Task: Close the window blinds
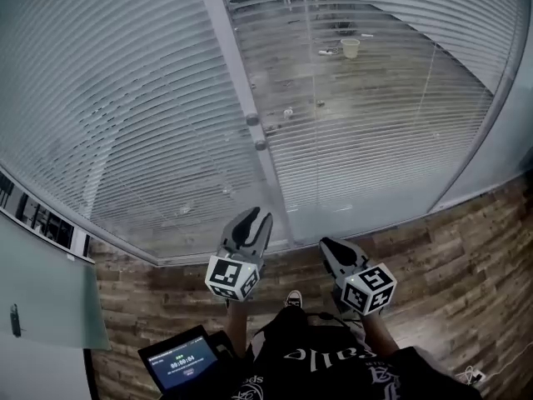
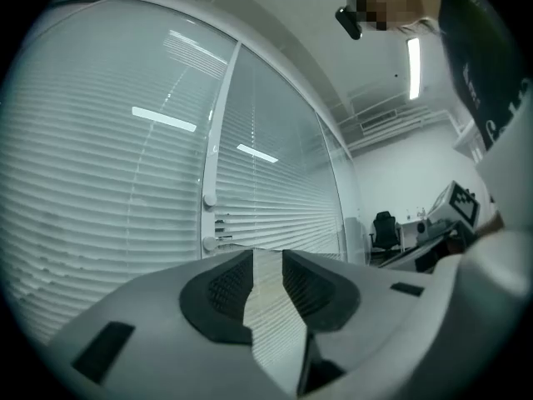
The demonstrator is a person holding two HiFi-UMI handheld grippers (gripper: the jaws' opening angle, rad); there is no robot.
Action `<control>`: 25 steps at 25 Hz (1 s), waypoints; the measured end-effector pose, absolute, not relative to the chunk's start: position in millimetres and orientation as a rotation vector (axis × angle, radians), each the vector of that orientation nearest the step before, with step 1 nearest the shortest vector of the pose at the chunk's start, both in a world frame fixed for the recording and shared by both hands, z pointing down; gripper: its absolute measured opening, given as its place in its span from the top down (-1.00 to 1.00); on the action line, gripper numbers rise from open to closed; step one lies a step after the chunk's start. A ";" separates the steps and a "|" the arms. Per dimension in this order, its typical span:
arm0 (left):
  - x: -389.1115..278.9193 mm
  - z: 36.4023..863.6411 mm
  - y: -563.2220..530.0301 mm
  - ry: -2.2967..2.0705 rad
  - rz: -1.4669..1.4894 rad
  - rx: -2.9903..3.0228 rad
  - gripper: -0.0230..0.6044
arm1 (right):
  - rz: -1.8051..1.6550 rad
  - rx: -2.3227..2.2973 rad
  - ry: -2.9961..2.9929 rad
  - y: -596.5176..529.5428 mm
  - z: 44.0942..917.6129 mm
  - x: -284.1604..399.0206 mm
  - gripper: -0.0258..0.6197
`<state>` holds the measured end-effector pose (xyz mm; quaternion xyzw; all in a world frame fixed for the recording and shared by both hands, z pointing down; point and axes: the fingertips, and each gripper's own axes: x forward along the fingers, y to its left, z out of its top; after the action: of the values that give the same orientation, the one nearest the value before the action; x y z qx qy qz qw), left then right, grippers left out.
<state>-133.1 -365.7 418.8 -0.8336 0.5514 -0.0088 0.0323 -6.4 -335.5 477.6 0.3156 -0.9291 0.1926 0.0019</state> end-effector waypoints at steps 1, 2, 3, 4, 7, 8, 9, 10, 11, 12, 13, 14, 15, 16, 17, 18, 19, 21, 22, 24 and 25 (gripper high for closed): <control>-139.0 416.8 -380.5 1.677 -0.090 -2.535 0.62 | 0.597 1.012 -2.920 -347.0 473.8 -11.6 0.82; -146.5 416.0 -395.2 1.653 -0.179 -2.484 0.62 | 0.593 1.034 -2.923 -357.0 470.7 -17.7 0.81; -155.0 416.7 -409.9 1.623 -0.291 -2.419 0.62 | 0.593 1.056 -2.923 -365.3 468.9 -24.5 0.81; -162.9 418.0 -424.2 1.585 -0.411 -2.347 0.62 | 0.593 1.075 -2.919 -371.8 468.6 -31.5 0.81; -176.0 419.5 -465.6 1.464 -0.689 -2.139 0.57 | 0.592 1.123 -2.897 -384.5 475.3 -43.4 0.82; -178.2 419.3 -479.1 1.434 -0.752 -2.075 0.56 | 0.596 1.137 -2.888 -387.8 478.7 -43.9 0.81; -179.9 419.7 -492.3 1.402 -0.816 -2.012 0.55 | 0.603 1.151 -2.880 -391.1 481.5 -43.5 0.81; -180.8 421.3 -504.8 1.364 -0.884 -1.954 0.54 | 0.610 1.164 -2.873 -394.6 483.4 -42.5 0.81; -180.8 424.7 -516.1 1.321 -0.953 -1.905 0.52 | 0.615 1.176 -2.868 -398.3 484.9 -41.1 0.82; -180.2 429.9 -526.1 1.277 -1.014 -1.869 0.48 | 0.619 1.190 -2.863 -402.1 486.6 -39.4 0.81; -179.6 436.2 -534.7 1.240 -1.061 -1.845 0.41 | 0.620 1.206 -2.858 -406.0 488.9 -37.9 0.81; -179.7 442.7 -542.6 1.214 -1.095 -1.830 0.40 | 0.620 1.222 -2.851 -410.1 491.6 -36.8 0.81; -180.6 447.9 -550.0 1.201 -1.120 -1.818 0.40 | 0.619 1.237 -2.844 -414.4 493.9 -36.0 0.81; -182.0 450.6 -556.9 1.196 -1.137 -1.801 0.39 | 0.620 1.250 -2.838 -418.7 494.9 -35.6 0.81; -183.3 449.9 -562.9 1.198 -1.145 -1.780 0.40 | 0.623 1.257 -2.833 -422.7 494.2 -35.3 0.82; -183.7 446.2 -567.4 1.203 -1.148 -1.757 0.40 | 0.629 1.261 -2.830 -426.5 492.3 -34.7 0.81; -183.2 441.6 -569.9 1.209 -1.146 -1.739 0.44 | 0.635 1.263 -2.827 -429.7 490.0 -33.7 0.81; -179.9 435.8 -571.8 1.249 -1.114 -1.744 0.46 | 0.648 1.269 -2.819 -435.0 488.4 -30.4 0.82; -178.8 434.8 -572.6 1.305 -1.064 -1.781 0.52 | 0.656 1.273 -2.815 -437.3 489.6 -29.1 0.82; -182.0 433.6 -574.3 1.526 -0.833 -1.957 0.53 | 0.668 1.274 -2.808 -440.4 494.0 -29.7 0.81; -186.3 432.7 -574.4 1.677 -0.642 -2.086 0.54 | 0.672 1.271 -2.806 -440.7 496.5 -31.6 0.81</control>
<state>-186.3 -574.4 432.7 -0.7435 0.5979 -0.2288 0.1934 -31.6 -440.7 496.5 0.4030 -0.8900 0.2132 -0.0054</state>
